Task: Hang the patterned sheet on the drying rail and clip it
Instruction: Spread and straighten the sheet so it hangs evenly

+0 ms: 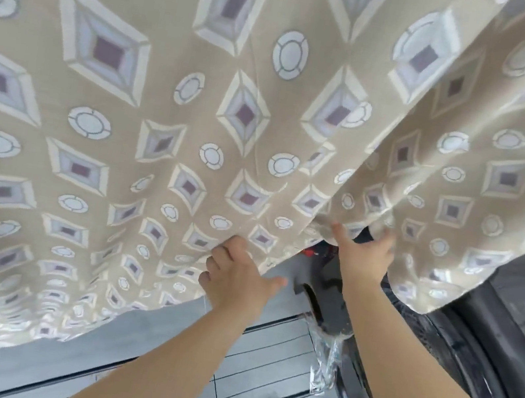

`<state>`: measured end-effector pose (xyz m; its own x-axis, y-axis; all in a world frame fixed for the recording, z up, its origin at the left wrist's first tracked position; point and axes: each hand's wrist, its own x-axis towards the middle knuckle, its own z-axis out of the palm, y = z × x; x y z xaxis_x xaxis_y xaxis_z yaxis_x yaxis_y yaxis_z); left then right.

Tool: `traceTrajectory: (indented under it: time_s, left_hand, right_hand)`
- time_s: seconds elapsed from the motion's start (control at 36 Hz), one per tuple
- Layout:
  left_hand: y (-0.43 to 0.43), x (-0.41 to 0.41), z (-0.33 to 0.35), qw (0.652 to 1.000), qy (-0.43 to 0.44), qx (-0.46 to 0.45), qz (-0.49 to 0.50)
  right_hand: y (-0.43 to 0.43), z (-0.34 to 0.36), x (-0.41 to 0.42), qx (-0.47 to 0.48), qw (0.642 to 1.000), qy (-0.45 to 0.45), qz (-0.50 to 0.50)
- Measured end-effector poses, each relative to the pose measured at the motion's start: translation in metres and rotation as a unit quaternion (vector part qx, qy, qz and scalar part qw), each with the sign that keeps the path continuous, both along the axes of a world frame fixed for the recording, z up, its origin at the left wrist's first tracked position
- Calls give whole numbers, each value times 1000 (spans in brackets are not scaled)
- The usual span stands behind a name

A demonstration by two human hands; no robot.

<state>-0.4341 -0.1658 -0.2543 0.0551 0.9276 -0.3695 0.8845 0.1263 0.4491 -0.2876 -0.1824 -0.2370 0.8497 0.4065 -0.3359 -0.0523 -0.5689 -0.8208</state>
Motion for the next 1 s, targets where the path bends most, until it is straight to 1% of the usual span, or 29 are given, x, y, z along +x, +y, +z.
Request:
traceTrajectory:
  time_s: [0.08,0.14,0.17,0.25,0.31,0.39,0.47,0.58,0.64,0.72,0.78,0.83,0.92,1.0]
  left_hand:
    - [9,16,-1,995,10,16,95]
    - [16,25,-3,987,-2,42,156]
    - [20,28,-4,985,-7,58,164]
    - [27,31,-4,986,7,111,123]
    - [30,33,-4,984,11,134,116]
    - [23,43,0,974,-30,166,149]
    - [12,58,9,966,-53,170,188]
    - [17,77,16,953,-111,91,265]
    - [23,84,20,953,-104,83,272]
    - [30,88,27,949,-73,119,283]
    - [35,85,29,953,-56,144,262]
    - [39,81,28,961,-44,166,215]
    - [38,75,28,966,-27,200,162]
    - [30,67,25,971,12,214,103]
  right_hand:
    - [10,11,20,-17,998,-36,52]
    - [14,19,36,-3,996,-52,75]
    - [14,22,43,8,994,-64,87]
    - [11,31,57,23,984,-119,129]
    - [7,28,66,35,979,-134,151]
    - [1,25,74,31,974,-139,177]
    - [-4,23,82,25,964,-151,217]
    - [-10,18,88,7,952,-164,258]
    - [-12,16,90,0,949,-172,266]
    - [-17,14,92,-2,943,-187,274]
    - [-21,13,93,0,940,-194,279]
    - [-25,13,93,-2,939,-198,281]
    - [-28,13,94,4,939,-198,281]
    - [-31,11,96,8,936,-208,283]
